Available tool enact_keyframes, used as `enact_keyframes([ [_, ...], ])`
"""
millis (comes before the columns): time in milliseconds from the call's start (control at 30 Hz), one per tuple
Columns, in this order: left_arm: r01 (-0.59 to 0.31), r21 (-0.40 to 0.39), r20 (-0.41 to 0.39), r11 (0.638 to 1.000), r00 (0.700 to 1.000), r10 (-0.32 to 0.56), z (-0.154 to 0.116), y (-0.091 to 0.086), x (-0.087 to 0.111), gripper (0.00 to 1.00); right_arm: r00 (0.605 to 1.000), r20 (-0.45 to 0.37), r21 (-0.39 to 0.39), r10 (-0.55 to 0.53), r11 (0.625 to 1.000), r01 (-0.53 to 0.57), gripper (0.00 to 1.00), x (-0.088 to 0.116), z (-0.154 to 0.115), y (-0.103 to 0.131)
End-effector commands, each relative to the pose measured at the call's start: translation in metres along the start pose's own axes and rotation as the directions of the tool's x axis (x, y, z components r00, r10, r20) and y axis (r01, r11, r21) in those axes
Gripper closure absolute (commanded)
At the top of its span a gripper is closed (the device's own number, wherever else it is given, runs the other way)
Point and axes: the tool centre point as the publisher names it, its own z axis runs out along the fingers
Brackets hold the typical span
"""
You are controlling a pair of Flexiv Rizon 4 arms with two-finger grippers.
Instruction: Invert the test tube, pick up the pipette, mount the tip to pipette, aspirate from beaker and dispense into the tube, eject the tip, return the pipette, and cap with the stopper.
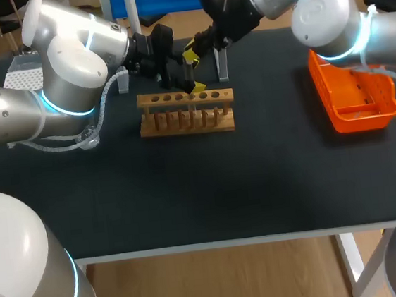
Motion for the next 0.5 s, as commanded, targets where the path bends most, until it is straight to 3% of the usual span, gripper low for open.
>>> enact_keyframes([
  [33,0.001,-0.004,-0.003,1.0,1.0,-0.001,0.0,-0.001,-0.001,0.0,1.0,0.0,0.013,0.003,1.0,-0.003,1.0,-0.001,0.005,-0.005],
  [267,0.001,-0.004,-0.003,1.0,1.0,-0.001,0.0,-0.001,-0.001,0.0,1.0,-0.002,0.023,0.001,1.0,-0.001,1.0,0.0,0.008,-0.008],
  [500,0.001,-0.004,-0.003,1.0,1.0,-0.001,0.0,-0.001,-0.001,0.0,1.0,0.006,0.007,-0.009,1.0,0.009,1.0,-0.003,-0.002,0.004],
])
